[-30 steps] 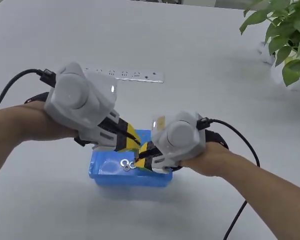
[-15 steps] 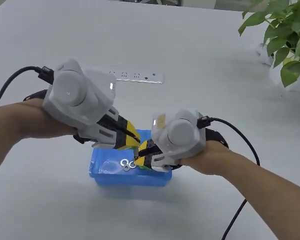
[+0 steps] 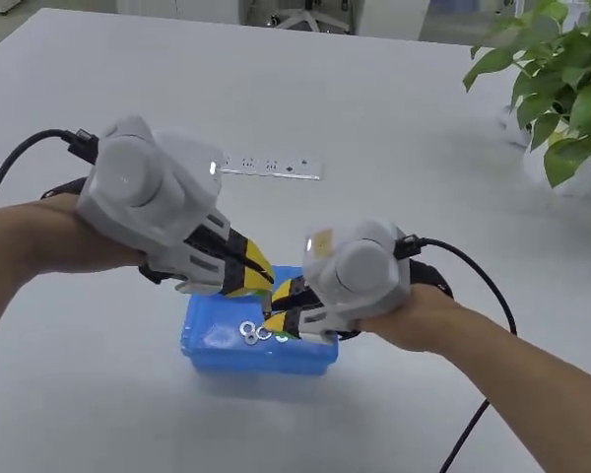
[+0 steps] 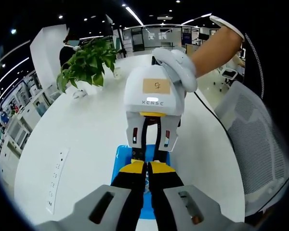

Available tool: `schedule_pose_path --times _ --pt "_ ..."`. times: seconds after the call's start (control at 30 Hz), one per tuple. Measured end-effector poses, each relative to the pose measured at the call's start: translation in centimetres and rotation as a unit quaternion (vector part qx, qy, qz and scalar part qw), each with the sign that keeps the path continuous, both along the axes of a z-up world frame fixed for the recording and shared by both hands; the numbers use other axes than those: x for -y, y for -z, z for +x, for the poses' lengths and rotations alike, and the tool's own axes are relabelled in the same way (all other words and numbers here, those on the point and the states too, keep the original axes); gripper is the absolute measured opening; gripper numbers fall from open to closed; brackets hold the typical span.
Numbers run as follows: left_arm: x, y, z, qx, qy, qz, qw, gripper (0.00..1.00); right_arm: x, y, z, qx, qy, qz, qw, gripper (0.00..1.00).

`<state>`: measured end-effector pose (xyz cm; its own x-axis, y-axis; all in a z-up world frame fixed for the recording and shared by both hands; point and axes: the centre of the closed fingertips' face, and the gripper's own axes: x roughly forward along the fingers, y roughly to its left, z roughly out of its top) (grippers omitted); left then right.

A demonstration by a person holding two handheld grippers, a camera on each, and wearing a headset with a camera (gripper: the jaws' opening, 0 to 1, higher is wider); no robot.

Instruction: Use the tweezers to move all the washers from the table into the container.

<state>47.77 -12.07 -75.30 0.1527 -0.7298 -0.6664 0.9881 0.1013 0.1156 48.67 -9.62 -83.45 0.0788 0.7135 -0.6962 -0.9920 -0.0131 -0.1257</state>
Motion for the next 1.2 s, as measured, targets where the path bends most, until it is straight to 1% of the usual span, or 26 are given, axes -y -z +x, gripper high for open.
schedule_pose_path --times 0.13,0.3,0.47,0.6,0.7,0.77,0.9,1.0,1.07,1.17,1.2 --pt "-0.3 -0.7 -0.5 0.004 -0.003 -0.001 1.0 0.05 -0.2 -0.8 -0.5 0.004 -0.003 0.003 1.0 0.12" --pt "-0.8 -1.5 -1.1 0.008 -0.006 -0.002 0.9999 0.05 -0.4 -1.6 -1.0 0.015 -0.006 0.002 0.9999 0.1" --pt "-1.2 -2.3 -1.7 0.016 -0.007 -0.005 0.9998 0.05 -0.5 -2.5 -1.7 0.022 -0.01 0.003 0.9997 0.08" --pt "-1.3 -2.9 -2.4 0.018 -0.006 -0.008 0.9998 0.05 -0.5 -3.1 -2.4 0.026 -0.012 0.001 0.9996 0.08" --pt "-1.5 -3.1 -3.1 0.02 -0.005 -0.006 0.9998 0.06 -0.4 -3.4 -2.9 0.03 -0.014 -0.002 0.9994 0.08" --pt "-1.8 -3.1 -3.7 0.017 -0.002 -0.002 0.9998 0.06 -0.3 -3.5 -3.5 0.034 -0.019 -0.01 0.9992 0.07" --pt "-2.1 -3.1 -4.7 0.019 0.0 0.002 0.9998 0.06 -0.3 -3.6 -4.7 0.038 -0.028 -0.02 0.9987 0.07" --pt "-2.2 -2.9 -5.4 0.018 0.001 0.004 0.9998 0.06 -0.2 -3.5 -5.2 0.043 -0.035 -0.028 0.9981 0.07" --pt "-2.5 -2.5 -5.8 0.017 0.001 0.011 0.9998 0.06 -0.1 -3.4 -5.6 0.046 -0.04 -0.036 0.9975 0.07" --pt "-3.0 -1.5 -6.6 0.018 0.006 0.034 0.9992 0.06 0.2 -3.0 -6.2 0.046 -0.046 -0.046 0.9968 0.06" --pt "-3.0 -1.3 -6.7 0.017 0.007 0.038 0.9991 0.06 0.4 -2.8 -6.4 0.047 -0.049 -0.051 0.9964 0.06"
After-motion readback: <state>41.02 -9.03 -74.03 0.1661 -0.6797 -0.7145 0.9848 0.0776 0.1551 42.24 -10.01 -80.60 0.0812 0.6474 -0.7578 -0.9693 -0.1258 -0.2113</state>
